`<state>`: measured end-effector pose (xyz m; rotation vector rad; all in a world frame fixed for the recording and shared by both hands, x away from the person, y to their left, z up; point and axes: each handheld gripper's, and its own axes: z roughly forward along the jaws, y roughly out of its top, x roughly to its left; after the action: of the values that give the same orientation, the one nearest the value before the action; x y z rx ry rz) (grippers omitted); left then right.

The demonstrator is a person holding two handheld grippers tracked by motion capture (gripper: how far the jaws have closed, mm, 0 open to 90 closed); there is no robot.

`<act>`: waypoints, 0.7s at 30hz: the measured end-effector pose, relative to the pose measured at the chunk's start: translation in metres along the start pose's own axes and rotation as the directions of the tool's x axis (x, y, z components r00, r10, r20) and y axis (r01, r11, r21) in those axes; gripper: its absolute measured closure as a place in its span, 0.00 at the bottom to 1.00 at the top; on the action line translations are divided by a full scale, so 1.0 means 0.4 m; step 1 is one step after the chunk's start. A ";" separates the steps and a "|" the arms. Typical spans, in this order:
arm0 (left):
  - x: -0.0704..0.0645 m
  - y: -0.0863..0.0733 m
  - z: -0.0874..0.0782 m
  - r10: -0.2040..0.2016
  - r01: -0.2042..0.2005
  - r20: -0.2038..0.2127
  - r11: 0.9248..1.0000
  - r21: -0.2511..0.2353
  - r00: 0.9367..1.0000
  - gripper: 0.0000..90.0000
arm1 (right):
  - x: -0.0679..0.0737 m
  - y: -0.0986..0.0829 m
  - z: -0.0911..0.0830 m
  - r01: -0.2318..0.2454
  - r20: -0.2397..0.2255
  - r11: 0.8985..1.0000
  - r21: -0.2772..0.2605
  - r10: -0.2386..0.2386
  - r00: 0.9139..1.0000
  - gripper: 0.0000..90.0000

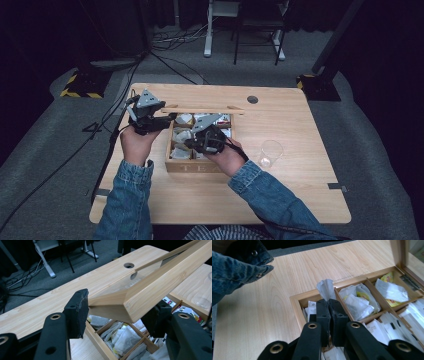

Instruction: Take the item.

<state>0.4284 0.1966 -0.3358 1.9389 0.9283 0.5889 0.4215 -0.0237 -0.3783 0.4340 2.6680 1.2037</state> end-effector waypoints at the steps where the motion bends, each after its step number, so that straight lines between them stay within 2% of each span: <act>1: 0.001 0.000 0.000 0.002 -0.002 0.000 1.000 0.000 1.000 0.48 | -0.001 -0.002 -0.007 -0.001 0.002 1.000 -0.003 0.001 1.000 0.97; 21: 0.001 0.001 0.000 0.001 -0.001 0.001 1.000 0.002 1.000 0.48 | -0.029 -0.052 -0.157 -0.056 0.067 0.997 -0.057 0.060 0.996 0.97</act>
<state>0.4288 0.1967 -0.3354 1.9408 0.9280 0.5881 0.4106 -0.0846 -0.3524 0.5377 2.5742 1.2520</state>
